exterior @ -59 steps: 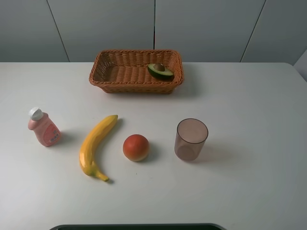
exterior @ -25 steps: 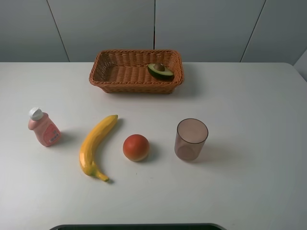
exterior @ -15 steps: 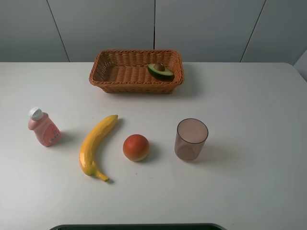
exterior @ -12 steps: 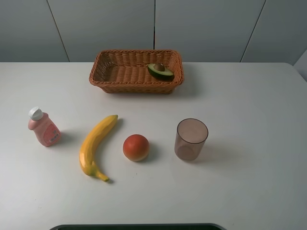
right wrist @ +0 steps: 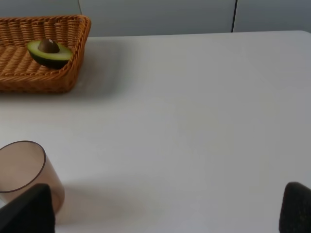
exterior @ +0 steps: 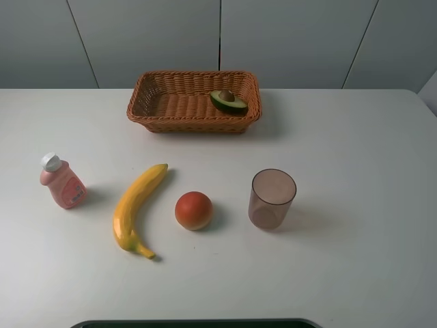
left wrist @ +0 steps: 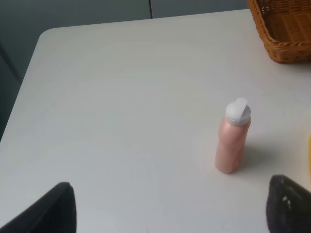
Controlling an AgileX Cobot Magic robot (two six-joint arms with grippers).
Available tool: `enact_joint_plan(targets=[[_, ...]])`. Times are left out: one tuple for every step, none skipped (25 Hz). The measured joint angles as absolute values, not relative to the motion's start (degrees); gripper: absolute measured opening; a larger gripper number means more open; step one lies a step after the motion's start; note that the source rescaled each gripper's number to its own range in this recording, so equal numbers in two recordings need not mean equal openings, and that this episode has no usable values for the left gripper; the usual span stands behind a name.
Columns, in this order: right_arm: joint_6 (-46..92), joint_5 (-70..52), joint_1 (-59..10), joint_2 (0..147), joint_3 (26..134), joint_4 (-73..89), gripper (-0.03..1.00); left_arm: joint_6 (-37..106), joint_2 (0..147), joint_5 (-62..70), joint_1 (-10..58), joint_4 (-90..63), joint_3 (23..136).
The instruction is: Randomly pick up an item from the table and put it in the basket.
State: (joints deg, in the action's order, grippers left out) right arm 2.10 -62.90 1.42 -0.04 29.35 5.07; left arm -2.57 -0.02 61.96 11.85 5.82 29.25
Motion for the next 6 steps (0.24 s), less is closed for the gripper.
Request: enact_joint_plan(targets=[[2.1,-62.9,1.4,0.0,29.4,5.1,0.99,-2.6,0.0,62.0,11.9,5.8,29.2],[2.1,-62.9,1.4,0.0,29.4,5.1,0.99,-2.6,0.0,62.0,11.9,5.8,29.2],[2.1,-62.9,1.4,0.0,29.4,5.1,0.99,-2.6,0.0,62.0,11.9,5.8,29.2],[2.1,-62.9,1.4,0.0,29.4,5.1,0.99,-2.6,0.0,62.0,11.9,5.8,29.2],[2.1,-62.9,1.4,0.0,29.4,5.1,0.99,-2.6,0.0,62.0,11.9,5.8,29.2],[2.1,-62.9,1.4,0.0,29.4,5.1,0.99,-2.6,0.0,62.0,11.9,5.8,29.2]])
